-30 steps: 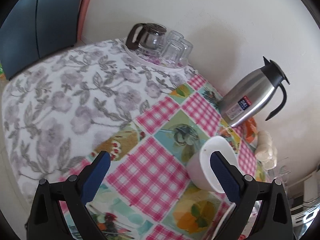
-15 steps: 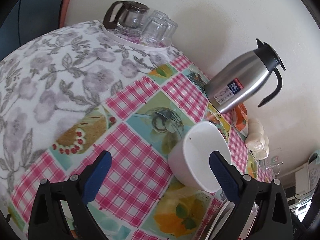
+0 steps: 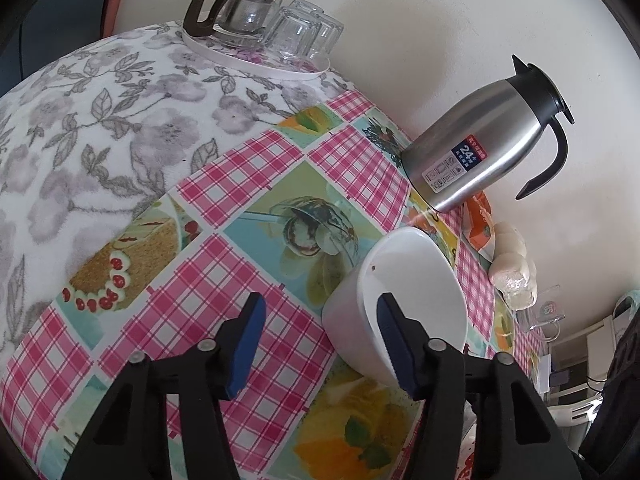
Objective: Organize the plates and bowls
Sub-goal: 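Close the left tool on the white square bowl rim while the right tool also grips it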
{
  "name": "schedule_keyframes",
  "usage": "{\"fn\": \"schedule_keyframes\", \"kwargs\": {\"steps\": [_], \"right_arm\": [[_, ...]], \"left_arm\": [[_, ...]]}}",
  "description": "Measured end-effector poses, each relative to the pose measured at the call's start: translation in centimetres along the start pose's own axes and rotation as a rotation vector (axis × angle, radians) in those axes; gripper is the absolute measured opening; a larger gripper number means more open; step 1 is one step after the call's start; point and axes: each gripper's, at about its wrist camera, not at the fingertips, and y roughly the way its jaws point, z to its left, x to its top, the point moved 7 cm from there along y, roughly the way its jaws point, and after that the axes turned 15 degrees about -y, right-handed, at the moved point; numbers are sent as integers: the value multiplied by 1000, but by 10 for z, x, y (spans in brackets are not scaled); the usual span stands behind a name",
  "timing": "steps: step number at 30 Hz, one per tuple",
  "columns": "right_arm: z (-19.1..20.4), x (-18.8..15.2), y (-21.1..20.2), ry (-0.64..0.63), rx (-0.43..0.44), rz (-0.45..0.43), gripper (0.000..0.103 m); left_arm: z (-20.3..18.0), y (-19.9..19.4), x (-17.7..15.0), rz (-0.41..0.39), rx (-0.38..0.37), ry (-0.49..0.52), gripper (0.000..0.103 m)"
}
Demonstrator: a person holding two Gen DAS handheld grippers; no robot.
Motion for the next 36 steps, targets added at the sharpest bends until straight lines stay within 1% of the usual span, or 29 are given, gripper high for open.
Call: {"fn": "schedule_keyframes", "kwargs": {"steps": [2, 8, 12, 15, 17, 20, 22, 24, 28, 36], "right_arm": [[0, 0, 5, 3, 3, 7, 39], [0, 1, 17, 15, 18, 14, 33], [3, 2, 24, 6, 17, 23, 31], [5, 3, 29, 9, 22, 28, 29], [4, 5, 32, 30, 30, 27, 23], [2, 7, 38, 53, 38, 36, 20], [2, 8, 40, 55, 39, 36, 21], [2, 9, 42, 50, 39, 33, 20], [2, 11, 43, 42, 29, 36, 19], [3, 9, 41, 42, 37, 22, 19]], "left_arm": [[-2, 3, 0, 4, -2, 4, 49], [-4, 8, 0, 16, -18, -5, 40], [-7, 13, 1, 24, -23, 3, 34], [-8, 18, 2, 27, -21, 6, 33], [-9, 21, 4, 27, -19, 10, 33], [-9, 26, 5, 30, -17, 15, 33], [-10, 29, 6, 34, -16, 23, 31], [-13, 31, 6, 38, -17, 35, 26], [-18, 34, 3, 40, -14, 68, 18], [-18, 32, 1, 45, 4, 92, 16]]}}
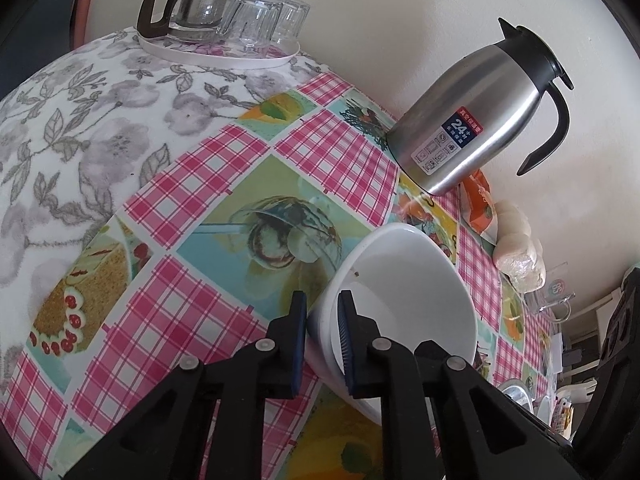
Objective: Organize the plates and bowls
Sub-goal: 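Close the left tool on the white square bowl rim while the right tool also grips it, then lift the white square bowl with both tools over the steel basin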
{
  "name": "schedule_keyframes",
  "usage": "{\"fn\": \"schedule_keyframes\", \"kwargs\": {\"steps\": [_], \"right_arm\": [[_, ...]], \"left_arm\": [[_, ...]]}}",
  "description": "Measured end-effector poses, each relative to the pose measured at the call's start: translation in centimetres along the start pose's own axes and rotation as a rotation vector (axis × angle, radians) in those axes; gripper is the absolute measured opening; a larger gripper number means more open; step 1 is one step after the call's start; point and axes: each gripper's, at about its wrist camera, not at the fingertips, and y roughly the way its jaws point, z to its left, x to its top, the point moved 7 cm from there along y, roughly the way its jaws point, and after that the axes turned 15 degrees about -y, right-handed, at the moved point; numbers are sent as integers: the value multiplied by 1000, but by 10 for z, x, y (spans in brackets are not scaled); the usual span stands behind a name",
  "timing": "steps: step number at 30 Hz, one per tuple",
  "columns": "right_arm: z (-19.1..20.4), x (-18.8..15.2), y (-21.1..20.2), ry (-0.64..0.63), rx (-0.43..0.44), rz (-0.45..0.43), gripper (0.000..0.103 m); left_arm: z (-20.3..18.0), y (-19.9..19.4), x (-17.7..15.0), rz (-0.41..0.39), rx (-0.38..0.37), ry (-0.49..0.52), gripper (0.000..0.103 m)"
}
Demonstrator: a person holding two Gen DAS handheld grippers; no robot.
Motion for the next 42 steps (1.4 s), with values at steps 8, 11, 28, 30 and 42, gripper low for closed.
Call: {"fn": "schedule_keyframes", "kwargs": {"steps": [8, 11, 28, 30, 42], "right_arm": [[0, -1, -14, 5, 3, -18, 19], [-1, -1, -27, 0, 2, -36, 19], [-7, -10, -119, -4, 17, -179, 19], [-13, -14, -128, 7, 19, -192, 19], [-56, -42, -176, 86, 2, -283, 19]], "left_arm": [[-7, -13, -3, -3, -2, 25, 16], [-13, -24, -4, -18, -19, 38, 15], [-58, -103, -26, -137, -95, 157, 16], [-65, -107, -32, -137, -106, 178, 16], [-106, -127, -77, -128, -151, 290, 16]]}}
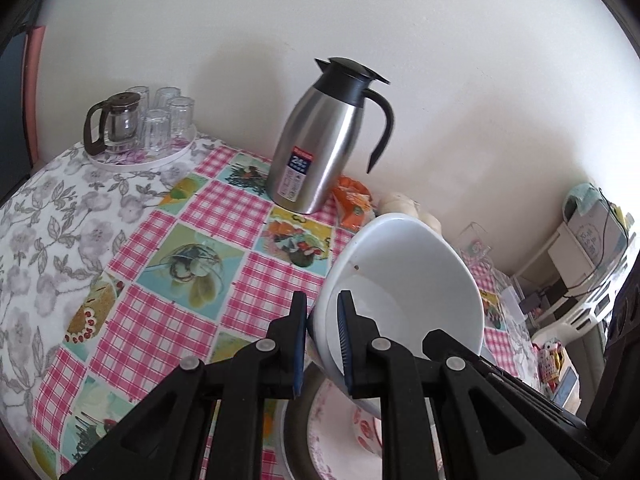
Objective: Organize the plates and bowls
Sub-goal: 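Lift the white square bowl with both tools over the steel basin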
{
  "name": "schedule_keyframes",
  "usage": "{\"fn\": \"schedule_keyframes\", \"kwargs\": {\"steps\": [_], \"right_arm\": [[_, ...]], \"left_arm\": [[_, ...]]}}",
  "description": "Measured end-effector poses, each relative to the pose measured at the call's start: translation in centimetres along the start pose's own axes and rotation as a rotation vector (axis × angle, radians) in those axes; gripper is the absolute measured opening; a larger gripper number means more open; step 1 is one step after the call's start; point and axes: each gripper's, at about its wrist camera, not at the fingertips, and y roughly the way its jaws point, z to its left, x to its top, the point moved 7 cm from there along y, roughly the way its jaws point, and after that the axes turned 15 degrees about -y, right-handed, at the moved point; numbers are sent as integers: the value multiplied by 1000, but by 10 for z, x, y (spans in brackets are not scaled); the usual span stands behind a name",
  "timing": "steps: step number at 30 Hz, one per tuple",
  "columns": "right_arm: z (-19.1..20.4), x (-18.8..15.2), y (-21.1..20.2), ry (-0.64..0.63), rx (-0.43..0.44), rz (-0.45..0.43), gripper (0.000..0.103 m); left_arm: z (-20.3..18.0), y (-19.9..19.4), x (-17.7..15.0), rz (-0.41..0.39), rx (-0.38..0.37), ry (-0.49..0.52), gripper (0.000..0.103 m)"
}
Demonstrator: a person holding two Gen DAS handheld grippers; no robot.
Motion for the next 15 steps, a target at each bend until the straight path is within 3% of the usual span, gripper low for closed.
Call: {"fn": "schedule_keyframes", "kwargs": {"steps": [15], "right_arm": [[-56, -27, -33, 104, -6, -57, 19]], "left_arm": [[-56, -4, -39, 19, 0, 136, 16]]}}
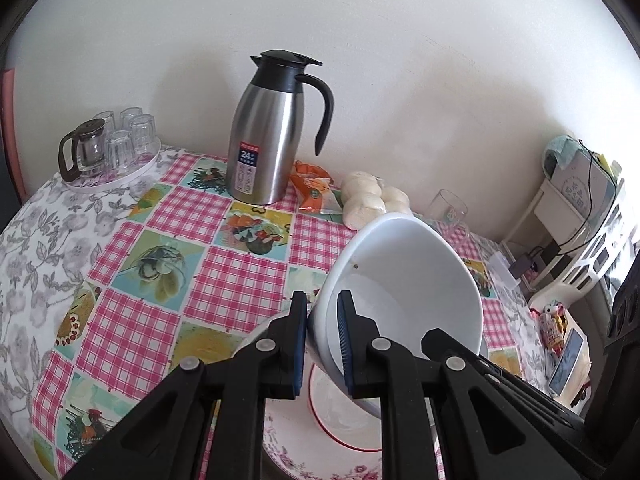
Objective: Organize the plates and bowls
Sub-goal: 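Lift the white square bowl with both tools over the steel basin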
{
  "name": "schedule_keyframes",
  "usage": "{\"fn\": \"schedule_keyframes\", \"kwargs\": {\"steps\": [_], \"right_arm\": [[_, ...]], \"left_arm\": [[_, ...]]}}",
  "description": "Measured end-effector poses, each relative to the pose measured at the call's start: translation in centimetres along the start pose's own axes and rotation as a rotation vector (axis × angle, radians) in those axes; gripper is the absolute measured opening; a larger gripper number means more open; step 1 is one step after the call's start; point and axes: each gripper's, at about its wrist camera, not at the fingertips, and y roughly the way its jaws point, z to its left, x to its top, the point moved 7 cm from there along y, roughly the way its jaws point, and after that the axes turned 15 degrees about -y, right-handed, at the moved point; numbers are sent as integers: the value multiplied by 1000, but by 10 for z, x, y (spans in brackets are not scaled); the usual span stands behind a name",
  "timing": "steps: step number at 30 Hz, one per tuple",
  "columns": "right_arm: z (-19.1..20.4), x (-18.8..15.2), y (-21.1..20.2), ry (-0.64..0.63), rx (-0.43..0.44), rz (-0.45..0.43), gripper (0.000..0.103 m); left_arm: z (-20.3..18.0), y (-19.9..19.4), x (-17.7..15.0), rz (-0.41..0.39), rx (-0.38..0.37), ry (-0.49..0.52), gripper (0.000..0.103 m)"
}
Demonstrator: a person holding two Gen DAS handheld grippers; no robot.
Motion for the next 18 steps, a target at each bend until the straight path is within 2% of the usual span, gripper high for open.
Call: {"fn": "schedule_keyframes", "kwargs": {"steps": [10, 18], "right_arm": [[-25, -12, -12, 17, -11, -3, 19], [-39, -24, -9, 26, -3, 18, 19]], "left_arm": [[-24, 0, -18, -2, 22, 44, 16], [-30, 6, -29, 16, 50, 58, 16]]}}
